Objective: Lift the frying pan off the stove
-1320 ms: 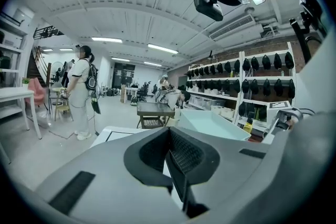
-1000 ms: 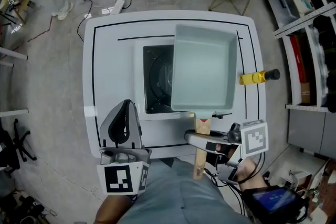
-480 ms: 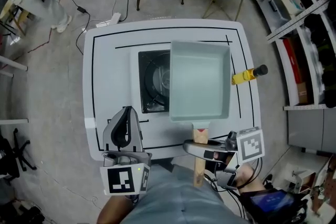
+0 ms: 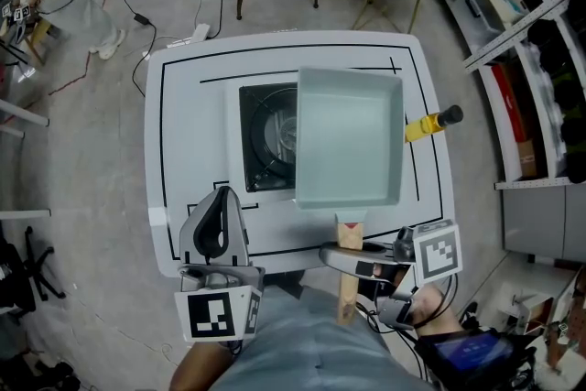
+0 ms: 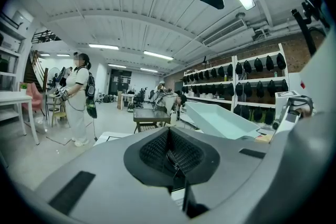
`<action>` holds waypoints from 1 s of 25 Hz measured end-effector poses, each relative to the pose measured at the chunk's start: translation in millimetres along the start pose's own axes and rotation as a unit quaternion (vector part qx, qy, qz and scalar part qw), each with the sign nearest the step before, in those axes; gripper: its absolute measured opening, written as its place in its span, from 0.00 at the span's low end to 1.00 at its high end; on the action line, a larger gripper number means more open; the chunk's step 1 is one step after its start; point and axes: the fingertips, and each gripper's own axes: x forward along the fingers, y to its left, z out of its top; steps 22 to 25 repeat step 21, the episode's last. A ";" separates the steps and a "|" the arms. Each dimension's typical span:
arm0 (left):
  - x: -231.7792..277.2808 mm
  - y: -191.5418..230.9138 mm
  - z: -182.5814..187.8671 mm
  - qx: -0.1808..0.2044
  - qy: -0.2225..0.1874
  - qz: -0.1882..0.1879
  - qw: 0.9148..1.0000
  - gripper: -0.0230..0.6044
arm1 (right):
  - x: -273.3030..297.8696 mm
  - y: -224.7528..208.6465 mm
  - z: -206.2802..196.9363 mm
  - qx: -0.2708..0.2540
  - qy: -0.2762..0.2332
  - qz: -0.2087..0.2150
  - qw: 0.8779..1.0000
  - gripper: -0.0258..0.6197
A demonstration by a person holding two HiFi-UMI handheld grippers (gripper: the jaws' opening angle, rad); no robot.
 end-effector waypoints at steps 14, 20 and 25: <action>-1.5 0.2 0.8 0.001 -0.002 -0.004 1.000 0.06 | -0.1 0.7 -1.9 -0.011 0.000 -0.004 1.000 0.21; -4.2 1.6 2.2 0.001 -0.002 -0.006 1.000 0.06 | 0.7 1.6 -5.3 -0.007 -0.003 -0.005 1.000 0.21; -5.1 1.9 2.3 0.001 -0.002 -0.006 1.000 0.06 | 0.9 1.4 -6.1 -0.007 -0.003 -0.007 1.000 0.21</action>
